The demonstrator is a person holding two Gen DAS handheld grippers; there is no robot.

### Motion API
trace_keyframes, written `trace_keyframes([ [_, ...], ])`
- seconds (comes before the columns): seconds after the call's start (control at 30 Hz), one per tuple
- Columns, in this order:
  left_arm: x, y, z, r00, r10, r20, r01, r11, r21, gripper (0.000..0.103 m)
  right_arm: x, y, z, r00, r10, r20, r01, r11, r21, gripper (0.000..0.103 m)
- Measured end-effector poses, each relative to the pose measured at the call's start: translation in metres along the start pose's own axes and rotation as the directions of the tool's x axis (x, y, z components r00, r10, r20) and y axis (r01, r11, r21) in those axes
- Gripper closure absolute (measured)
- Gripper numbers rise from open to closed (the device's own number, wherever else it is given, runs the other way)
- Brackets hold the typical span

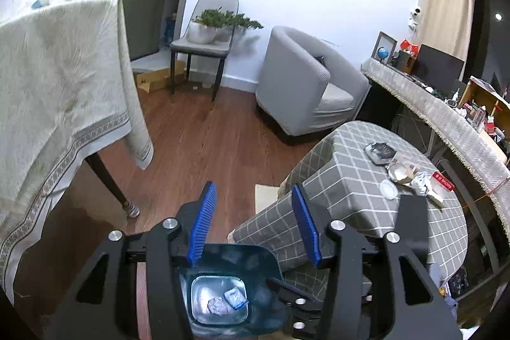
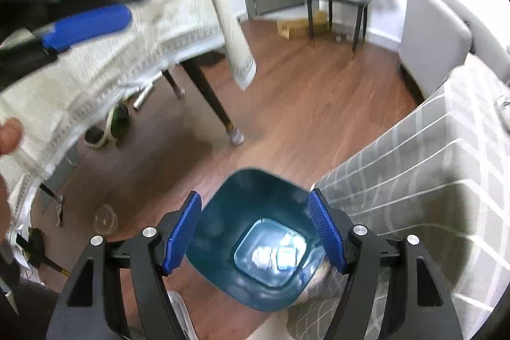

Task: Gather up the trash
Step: 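Lower the diaper pack into the teal bin and open the right tool, then reach the left tool to the clear plastic lid and grasp it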

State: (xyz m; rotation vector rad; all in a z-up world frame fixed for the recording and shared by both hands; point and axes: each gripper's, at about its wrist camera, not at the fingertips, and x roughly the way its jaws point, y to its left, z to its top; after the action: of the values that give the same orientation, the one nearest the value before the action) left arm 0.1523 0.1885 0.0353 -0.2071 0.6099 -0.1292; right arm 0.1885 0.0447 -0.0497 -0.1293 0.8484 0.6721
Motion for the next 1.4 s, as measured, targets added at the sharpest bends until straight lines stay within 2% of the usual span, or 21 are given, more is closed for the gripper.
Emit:
trace_keyframes([
  [0.23, 0.002, -0.027, 0.006, 0.999, -0.027, 0.037, 0.026, 0.999, 0.032, 0.042, -0.044, -0.035, 0.003, 0.994, -0.035, 0.106, 0.031, 0.999, 0.037, 0.032],
  [0.67, 0.037, -0.083, 0.002, 0.997, -0.076, -0.005, 0.076, 0.994, 0.082, 0.034, -0.09, -0.103, -0.012, 0.974, -0.165, 0.155, 0.145, 0.98, 0.137, 0.031],
  [0.87, 0.054, -0.105, -0.001, 0.995, -0.095, -0.03, 0.098, 0.991, 0.095, 0.029, -0.103, -0.138, -0.022, 0.963, -0.231, 0.139, 0.203, 0.961, 0.188, 0.031],
  [1.1, 0.073, -0.123, -0.006, 0.992, -0.103, -0.066, 0.111, 0.985, 0.13, 0.028, -0.114, -0.177, -0.036, 0.951, -0.295, 0.095, 0.264, 0.931, 0.252, 0.031],
  [1.4, 0.101, -0.144, -0.011, 0.987, -0.116, -0.111, 0.134, 0.977, 0.168, 0.028, -0.11, -0.198, -0.039, 0.955, -0.296, 0.018, 0.282, 0.926, 0.252, 0.044],
])
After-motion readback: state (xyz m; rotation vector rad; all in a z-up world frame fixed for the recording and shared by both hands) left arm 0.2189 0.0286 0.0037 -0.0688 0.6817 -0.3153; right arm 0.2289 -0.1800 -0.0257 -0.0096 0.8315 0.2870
